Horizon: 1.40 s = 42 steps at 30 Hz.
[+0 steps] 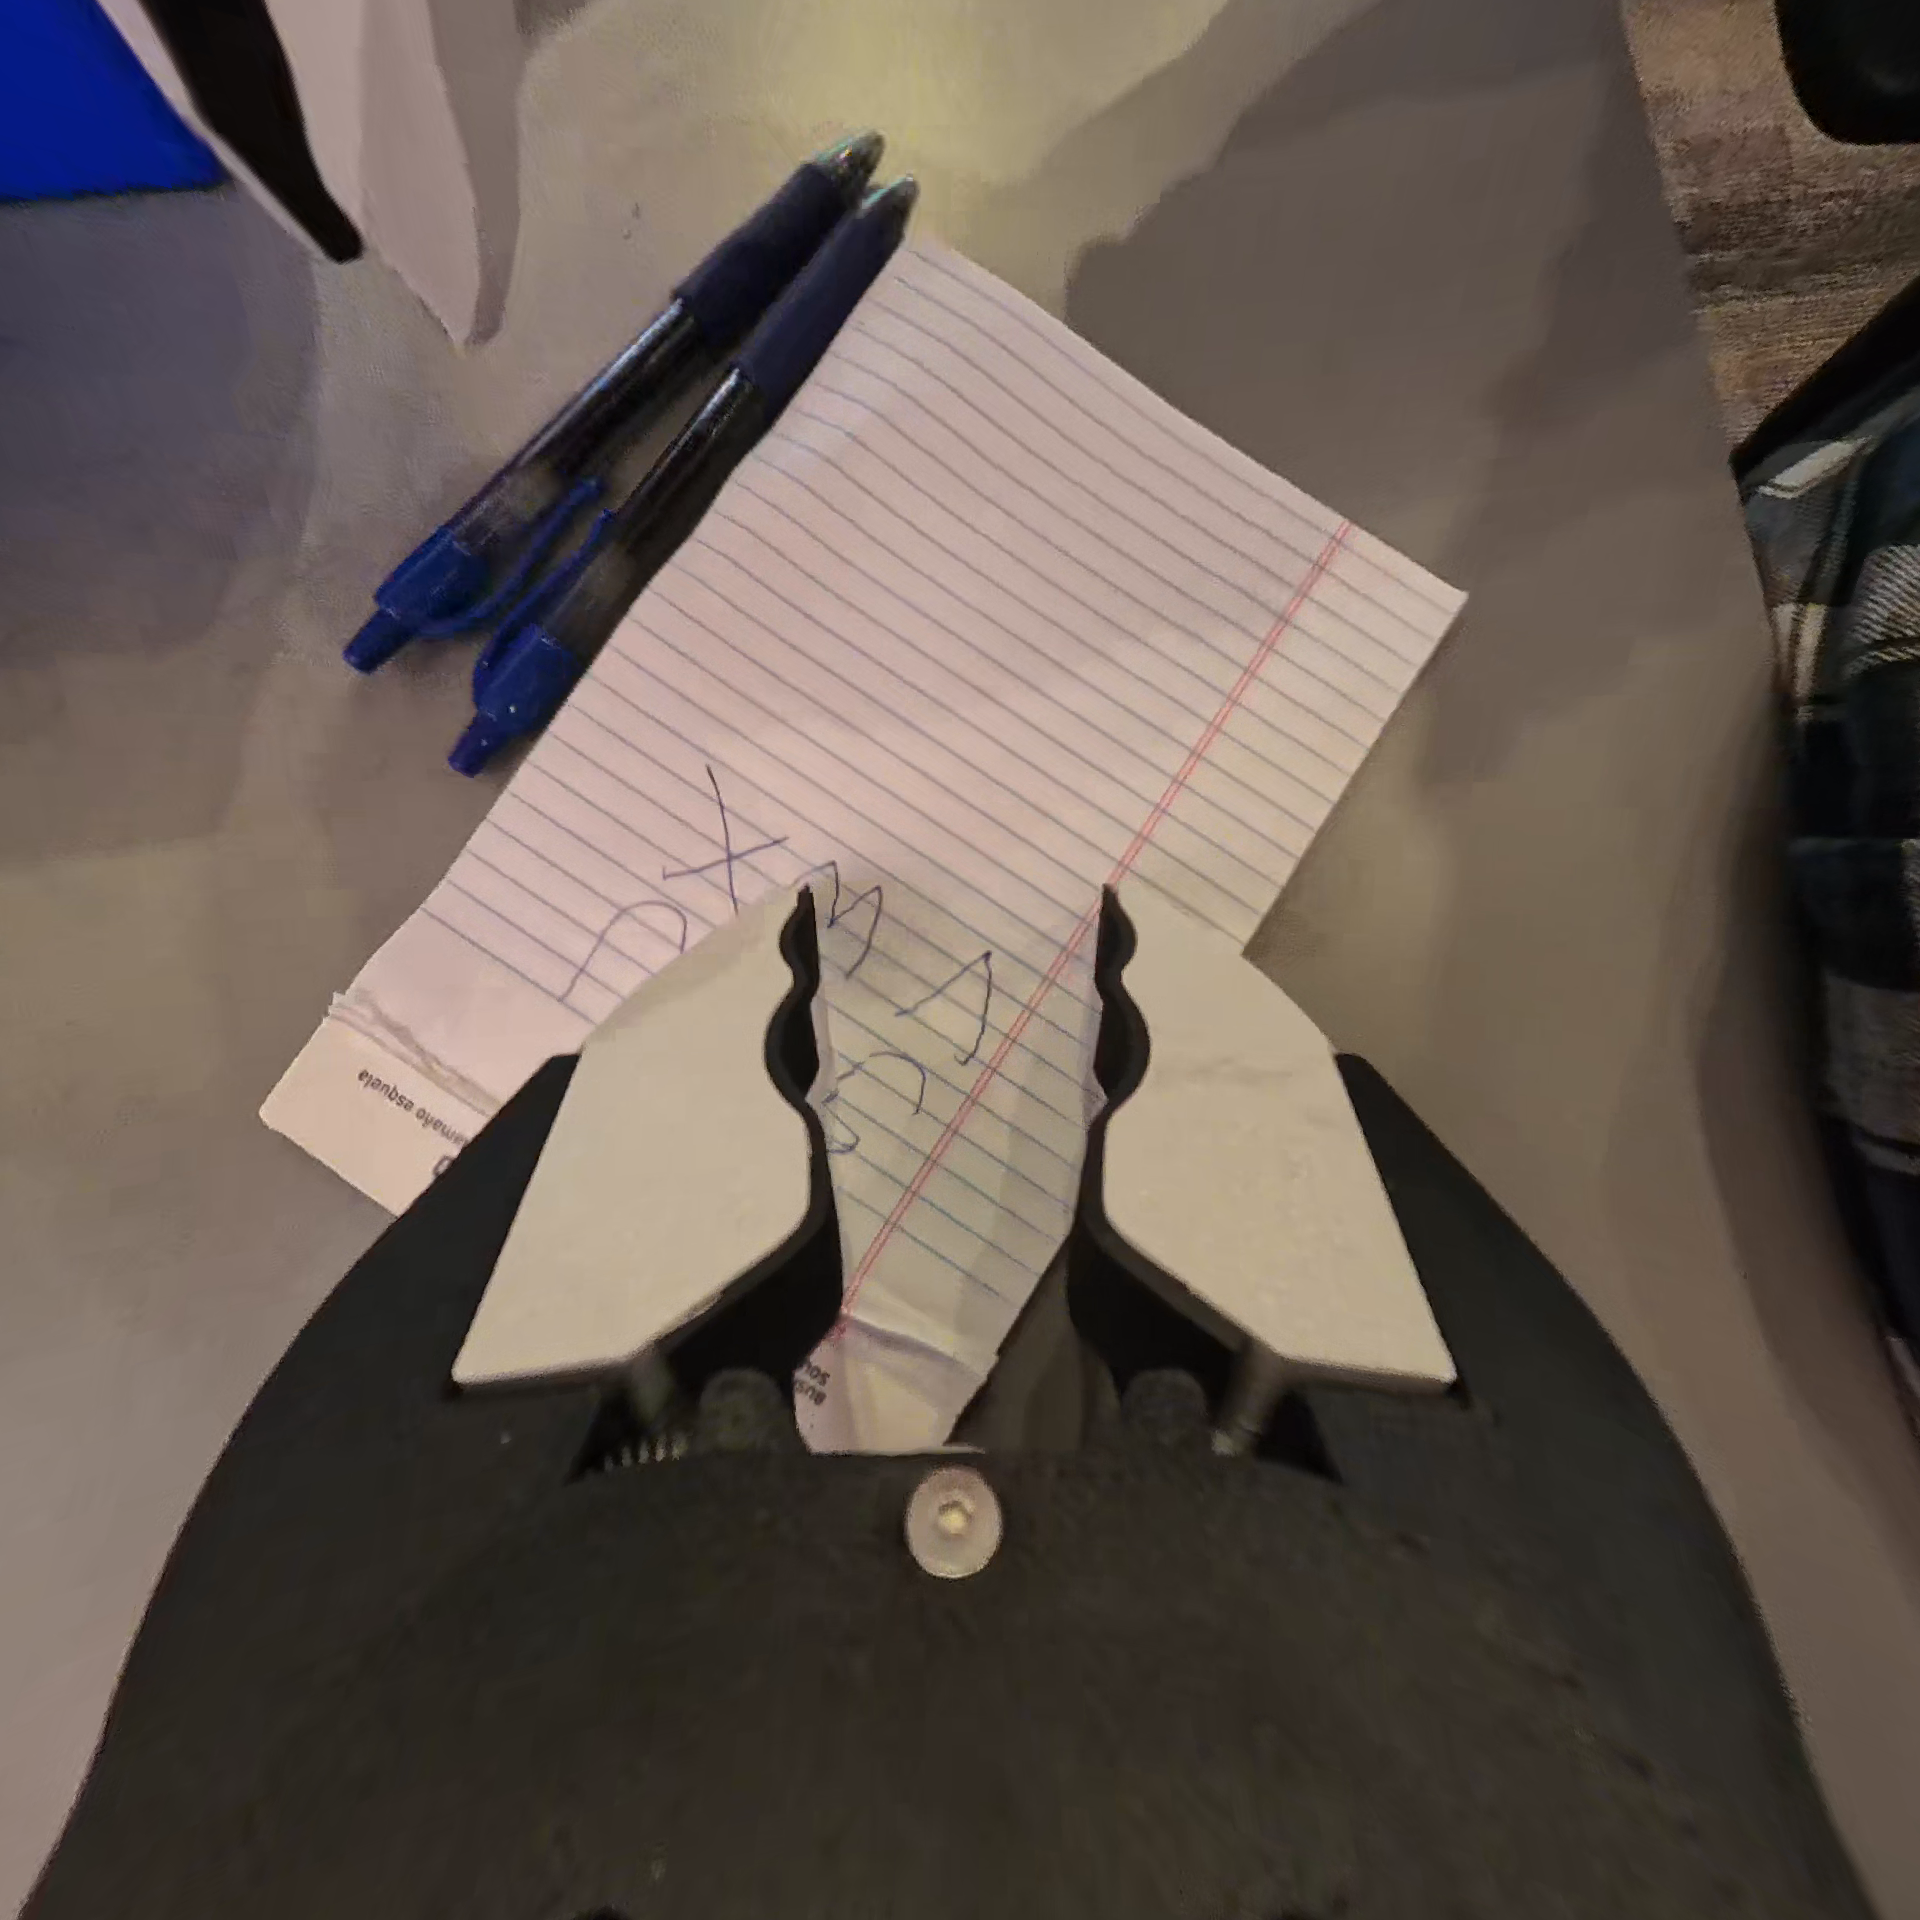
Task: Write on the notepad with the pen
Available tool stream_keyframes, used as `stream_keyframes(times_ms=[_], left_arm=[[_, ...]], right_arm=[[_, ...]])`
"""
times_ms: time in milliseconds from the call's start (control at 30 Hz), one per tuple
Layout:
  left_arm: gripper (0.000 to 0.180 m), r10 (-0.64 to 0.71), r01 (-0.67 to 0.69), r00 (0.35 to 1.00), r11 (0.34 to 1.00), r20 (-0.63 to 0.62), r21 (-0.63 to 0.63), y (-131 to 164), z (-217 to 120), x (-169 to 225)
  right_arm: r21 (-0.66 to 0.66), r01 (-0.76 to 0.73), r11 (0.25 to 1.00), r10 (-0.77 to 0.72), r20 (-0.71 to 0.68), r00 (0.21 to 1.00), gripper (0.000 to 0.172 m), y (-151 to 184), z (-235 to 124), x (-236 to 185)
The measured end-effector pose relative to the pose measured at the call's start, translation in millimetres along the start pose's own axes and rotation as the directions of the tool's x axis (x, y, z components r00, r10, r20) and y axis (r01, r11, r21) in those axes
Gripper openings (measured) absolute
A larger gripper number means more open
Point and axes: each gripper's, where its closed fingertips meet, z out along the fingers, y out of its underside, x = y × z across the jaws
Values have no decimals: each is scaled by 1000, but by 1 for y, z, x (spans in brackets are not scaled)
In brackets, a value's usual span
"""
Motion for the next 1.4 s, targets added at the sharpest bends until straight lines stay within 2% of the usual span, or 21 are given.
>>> stream_keyframes(times_ms=[67,167,233,267,367,433,500,633,700,800,867,967,1000,1067,1133,1233,1267,1300,1400], left_arm=[[49,-13,13,1000,1000,-15,18,-1,-6,-2],[48,-37,38,999,999,-38,24,1,-13,-6],[47,-24,23,999,999,-28,-39,13,-11,-9],[45,-23,22,999,999,-32,-23,12,-11,-9],[43,-18,16,999,999,-48,-47,15,-13,-6],[45,-6,3,998,999,-65,-52,16,-14,-3],[45,-8,4,997,999,-82,-51,17,-16,-2],[48,-32,31,998,999,-45,-24,17,-27,-16],[46,-63,65,998,993,-22,99,-1,-39,-27],[46,-133,136,991,937,-31,322,-35,-54,-37],[49,-153,173,985,898,-81,405,-51,-55,-35],[52,-139,188,981,847,-133,498,-73,-57,-27],[53,-143,197,979,835,-143,514,-78,-57,-26],[39,-150,200,979,819,-136,538,-83,-59,-28],[17,-166,245,968,800,-189,548,-85,-59,-27],[12,-190,297,950,790,-246,537,-81,-56,-27],[12,-197,297,951,789,-236,538,-79,-56,-29],[12,-191,298,949,800,-250,520,-77,-55,-28],[12,-156,301,931,841,-331,450,-72,-52,-15]], right_arm=[[-14,51,999,-50,62,997,13,1,-1,-22],[-64,71,995,-64,111,992,15,10,11,-40],[-90,64,994,-59,59,997,15,14,21,-32],[-111,62,992,-58,37,998,17,17,25,-27],[-111,58,992,-54,38,998,19,17,31,-26],[-122,70,990,-62,69,996,10,18,32,-30],[-117,74,990,-66,74,995,10,17,32,-30],[72,6,997,-13,98,995,10,-7,17,-27],[242,-20,970,-10,122,993,10,-31,-3,-29],[481,-75,874,-37,220,975,10,-67,-34,-45],[607,-134,783,-63,292,954,10,-86,-50,-58],[700,-191,688,-100,353,930,10,-101,-56,-71],[707,-199,678,-102,358,928,10,-103,-53,-74],[744,-199,638,-136,363,922,10,-107,-55,-82],[760,-210,615,-149,373,916,10,-108,-56,-87],[766,-175,618,-172,349,921,10,-107,-54,-90],[781,-136,609,-189,309,932,13,-107,-57,-89],[795,-83,600,-200,250,947,33,-109,-62,-85],[729,261,633,-335,-45,941,74,-112,-69,-84]])
